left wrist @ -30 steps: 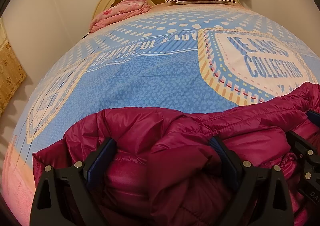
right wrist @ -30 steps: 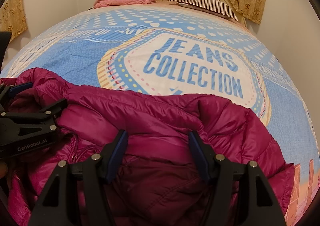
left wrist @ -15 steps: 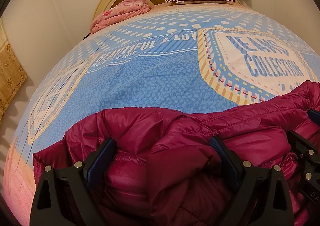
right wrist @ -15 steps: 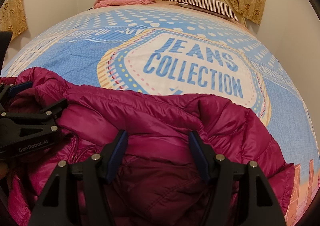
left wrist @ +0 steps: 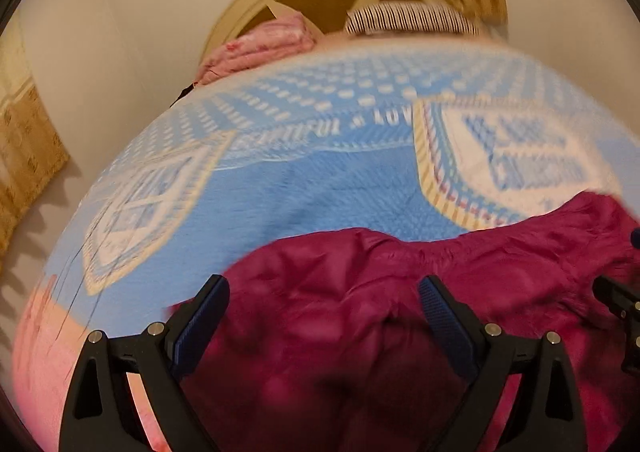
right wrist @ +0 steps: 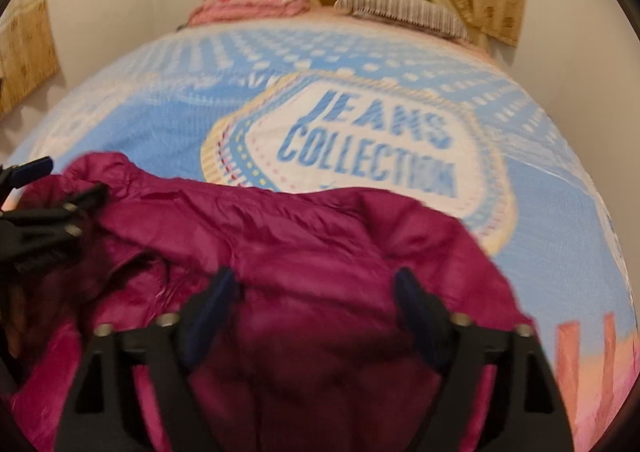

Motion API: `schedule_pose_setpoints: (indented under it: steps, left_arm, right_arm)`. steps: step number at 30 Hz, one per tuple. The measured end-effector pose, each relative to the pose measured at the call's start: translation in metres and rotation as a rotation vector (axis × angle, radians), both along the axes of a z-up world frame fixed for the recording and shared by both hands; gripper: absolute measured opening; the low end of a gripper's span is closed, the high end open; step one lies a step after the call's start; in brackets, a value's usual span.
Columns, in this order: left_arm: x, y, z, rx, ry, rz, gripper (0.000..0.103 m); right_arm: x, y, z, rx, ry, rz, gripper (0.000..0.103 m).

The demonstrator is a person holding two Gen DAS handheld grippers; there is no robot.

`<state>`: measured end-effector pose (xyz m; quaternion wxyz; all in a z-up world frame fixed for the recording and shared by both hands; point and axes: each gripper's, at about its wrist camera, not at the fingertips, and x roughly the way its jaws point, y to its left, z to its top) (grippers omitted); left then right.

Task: Fold large clothes

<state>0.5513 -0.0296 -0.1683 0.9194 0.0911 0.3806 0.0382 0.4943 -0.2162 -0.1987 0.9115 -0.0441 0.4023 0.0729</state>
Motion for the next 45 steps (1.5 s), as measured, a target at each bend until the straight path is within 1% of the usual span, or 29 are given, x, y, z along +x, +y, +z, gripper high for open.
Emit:
schedule_pose_setpoints:
  steps: [2,3,5,7,9,11,13,16,20,23,28,32,40,45]
  left_arm:
    - [-0.029,0.016,0.014,-0.027,-0.013,0.002,0.096]
    - [-0.040,0.020,0.015,-0.032,-0.007,0.000,0.096]
    - [-0.067,0.027,0.011,-0.022,0.022,-0.009,0.096]
    - [-0.092,0.030,0.004,-0.013,0.039,-0.015,0.096]
    - [-0.118,0.032,-0.003,0.010,0.035,-0.013,0.096]
    - [-0.138,0.035,-0.009,0.015,0.028,-0.008,0.096]
    - [-0.152,0.037,-0.013,0.010,0.035,-0.002,0.096]
    - [-0.169,0.042,-0.021,0.007,0.069,0.012,0.096]
    - [-0.201,0.051,-0.023,-0.008,0.070,0.026,0.096]
    - [-0.224,0.056,-0.029,-0.015,0.090,0.029,0.096]
    - [-0.261,0.065,-0.036,-0.023,0.095,0.041,0.096]
    - [-0.288,0.070,-0.035,-0.059,0.094,0.044,0.096]
    - [-0.336,0.080,-0.034,-0.081,0.078,0.035,0.096]
    - [-0.365,0.091,-0.038,-0.098,0.078,0.032,0.096]
  right_arm:
    - [-0.016,-0.008,0.006,0.000,-0.008,-0.002,0.089]
    - [-0.030,-0.015,0.009,-0.006,-0.015,-0.010,0.089]
    - [-0.050,-0.024,0.008,0.002,-0.014,-0.019,0.089]
    - [-0.068,-0.032,0.002,0.007,0.009,-0.031,0.089]
    - [-0.085,-0.038,-0.003,0.001,0.019,-0.045,0.088]
    - [-0.103,-0.045,-0.008,-0.003,0.017,-0.061,0.089]
    - [-0.118,-0.050,-0.012,0.000,0.023,-0.067,0.089]
    - [-0.138,-0.060,-0.018,0.009,0.037,-0.080,0.089]
    - [-0.168,-0.070,-0.027,0.025,0.068,-0.088,0.089]
    - [-0.189,-0.078,-0.035,0.033,0.086,-0.095,0.089]
    - [-0.222,-0.087,-0.038,0.067,0.075,-0.112,0.089]
    - [-0.245,-0.089,-0.040,0.059,0.074,-0.116,0.089]
    - [-0.299,-0.096,-0.044,0.071,0.060,-0.146,0.089]
    - [-0.331,-0.098,-0.046,0.079,0.051,-0.156,0.089]
